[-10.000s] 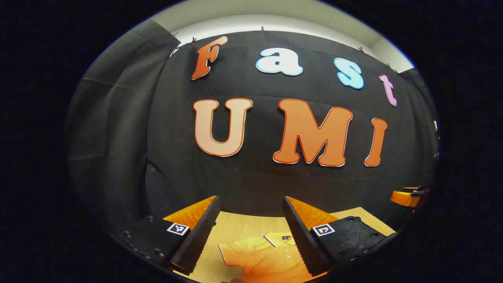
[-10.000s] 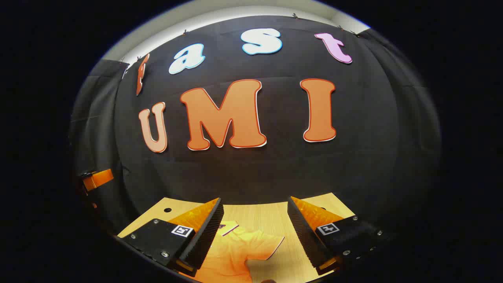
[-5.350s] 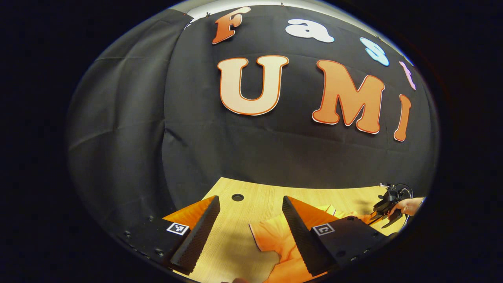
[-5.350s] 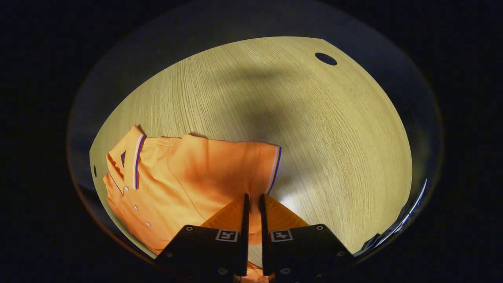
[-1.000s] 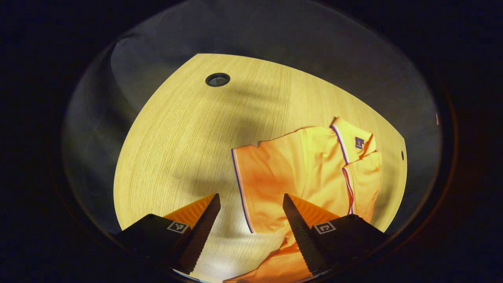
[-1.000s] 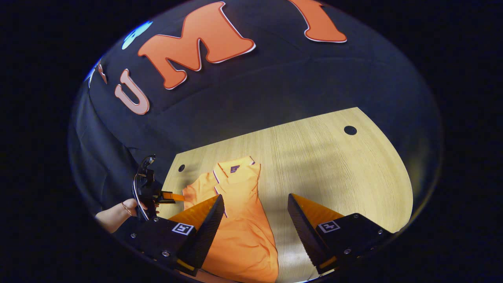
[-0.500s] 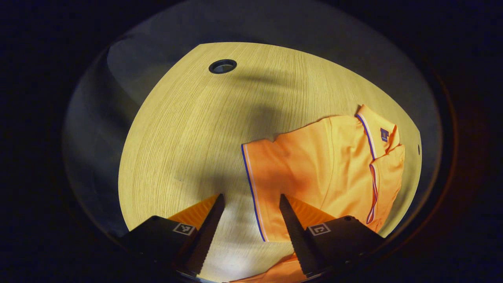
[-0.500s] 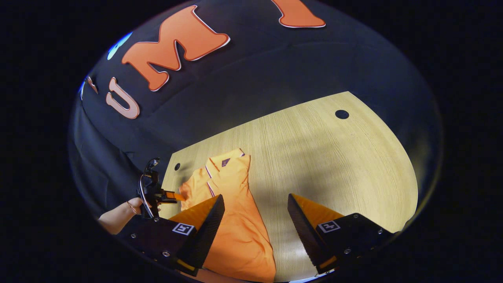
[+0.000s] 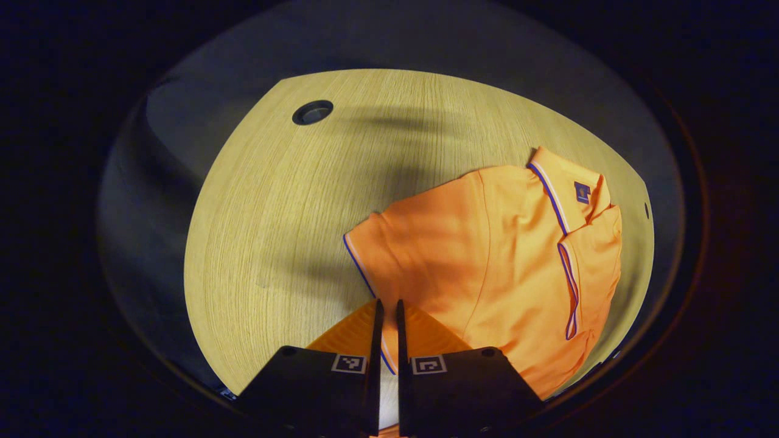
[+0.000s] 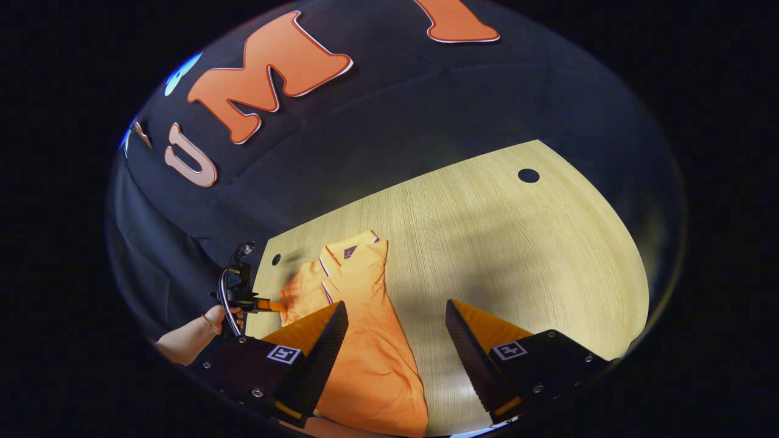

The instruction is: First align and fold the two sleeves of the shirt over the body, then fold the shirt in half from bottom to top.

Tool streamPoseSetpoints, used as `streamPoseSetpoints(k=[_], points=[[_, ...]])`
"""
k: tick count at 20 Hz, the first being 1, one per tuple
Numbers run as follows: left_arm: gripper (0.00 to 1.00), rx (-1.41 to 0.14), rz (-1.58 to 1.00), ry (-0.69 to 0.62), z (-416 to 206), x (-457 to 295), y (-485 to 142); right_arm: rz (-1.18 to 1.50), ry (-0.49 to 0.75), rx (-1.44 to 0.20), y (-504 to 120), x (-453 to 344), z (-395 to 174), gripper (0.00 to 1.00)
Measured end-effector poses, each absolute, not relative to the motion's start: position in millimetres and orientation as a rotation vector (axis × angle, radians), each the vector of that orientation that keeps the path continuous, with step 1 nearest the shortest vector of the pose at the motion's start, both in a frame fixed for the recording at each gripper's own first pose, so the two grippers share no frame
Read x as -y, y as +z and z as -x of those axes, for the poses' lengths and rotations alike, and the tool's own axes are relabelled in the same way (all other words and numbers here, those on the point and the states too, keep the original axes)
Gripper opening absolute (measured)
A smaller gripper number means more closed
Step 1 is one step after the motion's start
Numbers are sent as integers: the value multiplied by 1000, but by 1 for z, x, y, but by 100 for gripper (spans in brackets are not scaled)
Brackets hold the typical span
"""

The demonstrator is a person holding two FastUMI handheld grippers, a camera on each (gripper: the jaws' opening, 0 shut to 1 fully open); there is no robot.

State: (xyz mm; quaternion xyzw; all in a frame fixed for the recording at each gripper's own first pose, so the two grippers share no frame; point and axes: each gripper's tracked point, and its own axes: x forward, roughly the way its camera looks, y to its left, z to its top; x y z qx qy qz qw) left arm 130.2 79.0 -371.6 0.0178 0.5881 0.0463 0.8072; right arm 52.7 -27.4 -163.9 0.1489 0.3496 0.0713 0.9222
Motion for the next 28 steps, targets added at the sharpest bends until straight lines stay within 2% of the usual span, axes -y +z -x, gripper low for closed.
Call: streamPoseSetpoints(k=[9, 15, 21, 28], points=[[12, -1126, -123, -19, -128, -48, -306, -310, 173, -691, -151, 23, -47, 98], [12, -1073, -139, -135, -123, 12, -277, -305, 193, -671, -142, 24, -38, 98], [12, -1080, -155, -255, -118, 84, -283, -304, 188, -658, -138, 35, -27, 98], [12, -1114, -163, -312, -114, 135, -310, -319, 151, -666, -145, 54, -18, 98]])
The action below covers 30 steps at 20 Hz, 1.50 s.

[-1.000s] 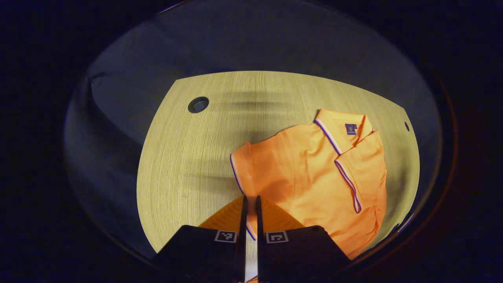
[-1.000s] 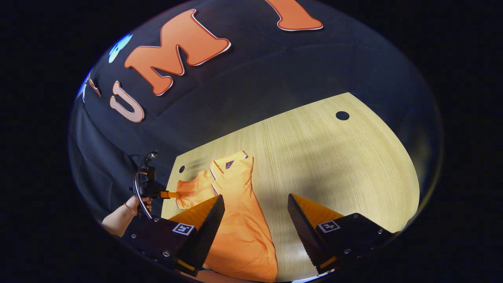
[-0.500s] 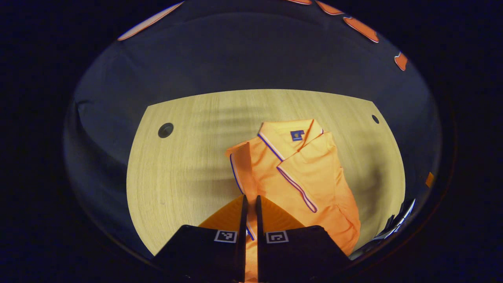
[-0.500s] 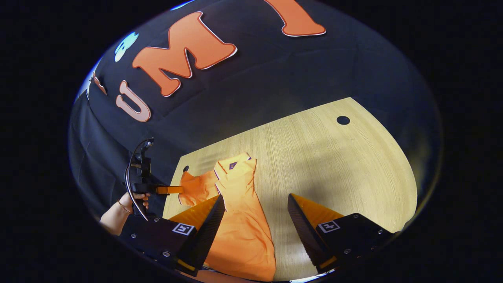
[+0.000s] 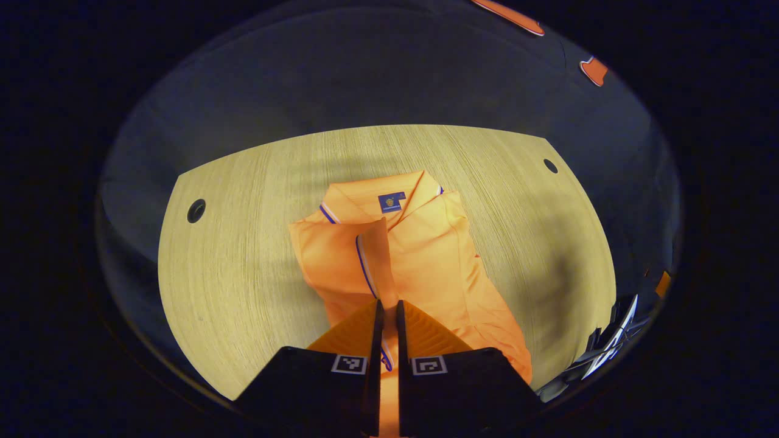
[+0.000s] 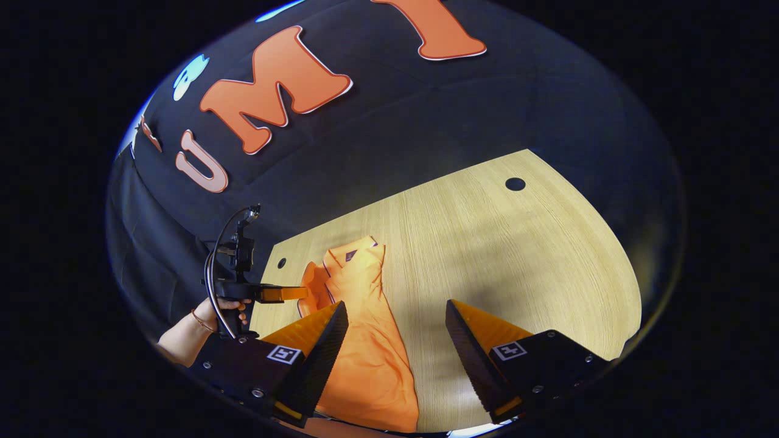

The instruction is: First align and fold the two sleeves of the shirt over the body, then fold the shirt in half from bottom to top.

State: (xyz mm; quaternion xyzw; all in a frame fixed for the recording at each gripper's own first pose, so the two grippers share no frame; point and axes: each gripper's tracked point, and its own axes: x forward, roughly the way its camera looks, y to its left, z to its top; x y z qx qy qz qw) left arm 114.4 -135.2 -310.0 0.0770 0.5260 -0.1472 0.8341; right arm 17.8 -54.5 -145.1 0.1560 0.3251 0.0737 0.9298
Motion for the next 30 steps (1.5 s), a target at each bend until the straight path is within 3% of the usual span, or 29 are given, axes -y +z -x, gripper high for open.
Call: streamPoseSetpoints(k=[4, 6, 8, 11, 20, 26, 30], points=[[12, -1142, -106, -336, -106, 153, -322, -322, 145, -684, -153, 56, -13, 98], [39, -1140, -73, -341, -107, 163, -328, -321, 142, -690, -155, 54, -11, 98], [42, -1141, -49, -344, -102, 163, -327, -316, 143, -692, -156, 52, -10, 98], [100, -1112, -27, -346, -98, 161, -310, -308, 149, -693, -156, 47, -8, 98], [98, -988, 29, -338, -38, 108, -248, -217, 141, -743, -178, 10, 1, 99], [98, -987, 20, -288, 22, 54, -245, -83, 154, -829, -213, -29, 34, 99], [98, -1064, -23, -255, 76, 19, -272, -17, 175, -943, -255, -55, 75, 99]])
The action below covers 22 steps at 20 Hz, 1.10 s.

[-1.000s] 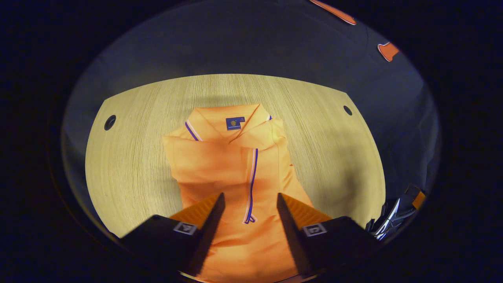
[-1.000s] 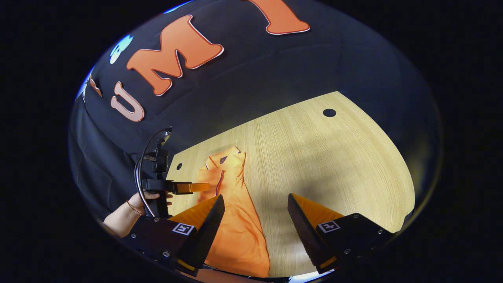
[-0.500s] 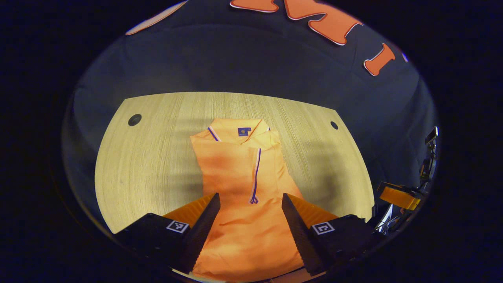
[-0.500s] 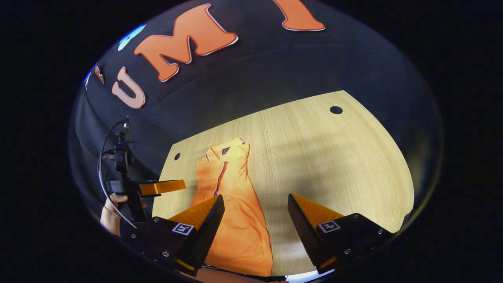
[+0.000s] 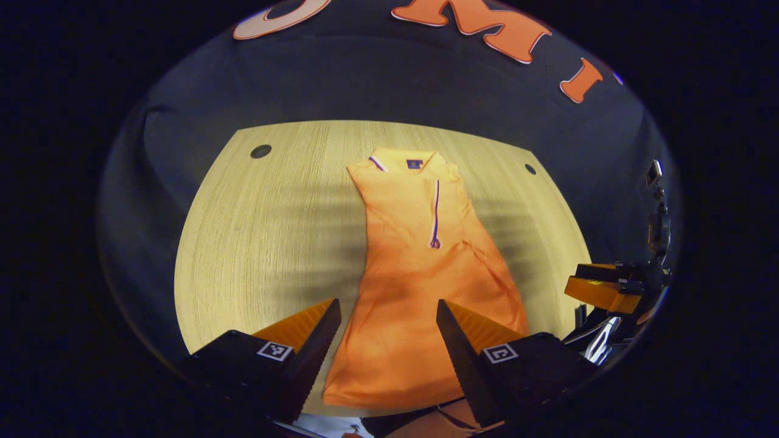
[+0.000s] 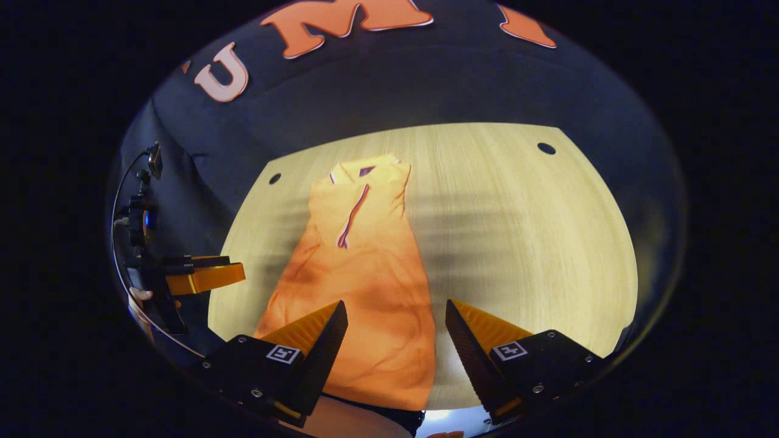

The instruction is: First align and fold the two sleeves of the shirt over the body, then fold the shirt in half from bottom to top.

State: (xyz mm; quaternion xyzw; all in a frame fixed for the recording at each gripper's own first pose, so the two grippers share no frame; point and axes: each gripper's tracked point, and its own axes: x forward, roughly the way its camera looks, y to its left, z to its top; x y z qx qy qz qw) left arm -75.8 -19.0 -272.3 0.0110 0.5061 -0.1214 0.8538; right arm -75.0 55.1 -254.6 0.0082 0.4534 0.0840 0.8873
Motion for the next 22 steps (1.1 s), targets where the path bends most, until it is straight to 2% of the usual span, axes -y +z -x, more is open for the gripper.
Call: streamPoseSetpoints(k=[3, 7, 12, 15, 22], points=[[100, -1137, -27, -235, 117, 7, -300, 30, 164, -1047, -294, -58, 115, 99], [98, -1191, -50, -167, 156, -13, -333, 59, 136, -1175, -345, -73, 131, 99], [98, -1305, -39, -104, 202, -31, -370, 119, 107, -1267, -366, -100, 127, 99], [98, -1324, -89, -103, 213, -38, -385, 206, 72, -1296, -382, -84, 132, 99], [98, -1391, -151, -96, 237, -36, -413, 220, 54, -1370, -404, -69, 158, 99]])
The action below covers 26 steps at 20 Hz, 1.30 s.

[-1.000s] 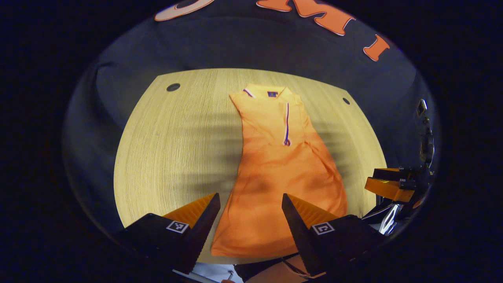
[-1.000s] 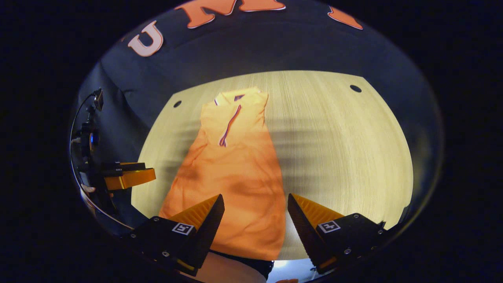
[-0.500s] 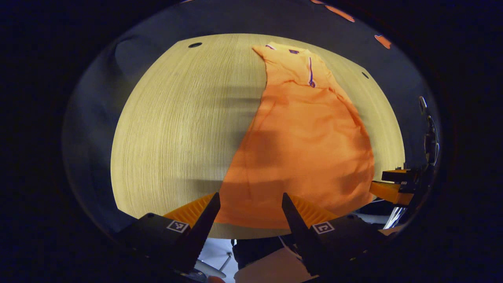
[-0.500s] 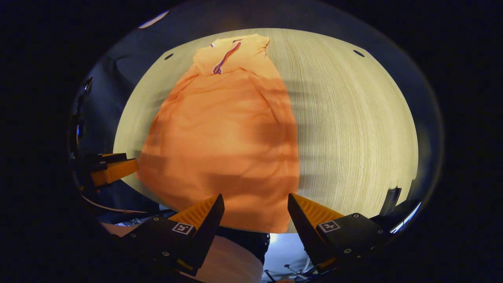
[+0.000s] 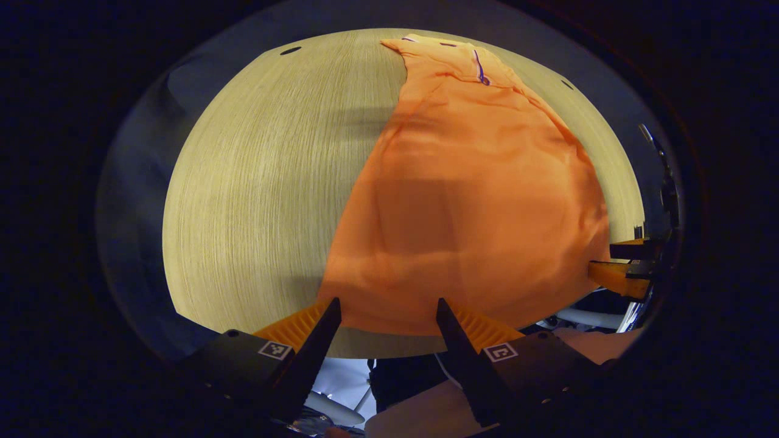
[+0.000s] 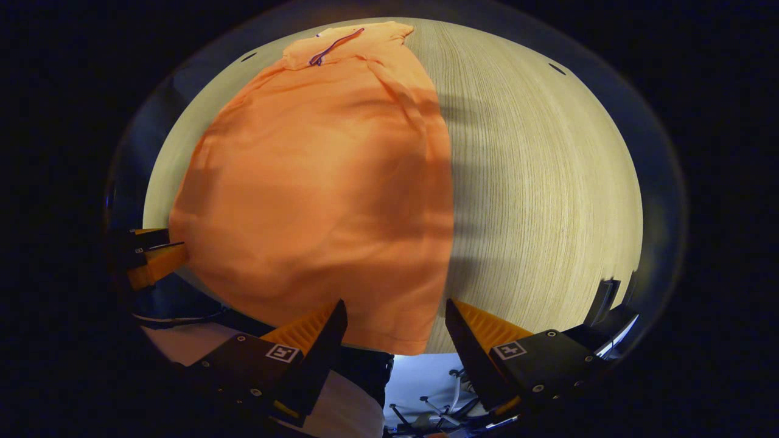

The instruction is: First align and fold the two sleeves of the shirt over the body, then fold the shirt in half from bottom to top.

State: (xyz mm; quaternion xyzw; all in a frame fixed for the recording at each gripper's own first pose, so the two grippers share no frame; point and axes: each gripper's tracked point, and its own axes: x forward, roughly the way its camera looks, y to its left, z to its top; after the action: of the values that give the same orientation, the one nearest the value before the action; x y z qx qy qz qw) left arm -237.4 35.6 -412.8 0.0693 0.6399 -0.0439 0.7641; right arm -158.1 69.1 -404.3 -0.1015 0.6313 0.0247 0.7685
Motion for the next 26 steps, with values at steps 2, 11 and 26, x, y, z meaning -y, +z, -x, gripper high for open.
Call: streamPoseSetpoints(k=[2, 11, 26], points=[[98, -1408, -158, -81, 240, -35, -416, 226, 54, -1372, -406, -70, 159, 99], [98, -1402, -161, -79, 239, -35, -417, 204, 24, -1422, -408, -71, 163, 99], [1, -1378, 10, -160, 243, -17, -419, 91, 124, -1396, -404, -100, 166, 0]])
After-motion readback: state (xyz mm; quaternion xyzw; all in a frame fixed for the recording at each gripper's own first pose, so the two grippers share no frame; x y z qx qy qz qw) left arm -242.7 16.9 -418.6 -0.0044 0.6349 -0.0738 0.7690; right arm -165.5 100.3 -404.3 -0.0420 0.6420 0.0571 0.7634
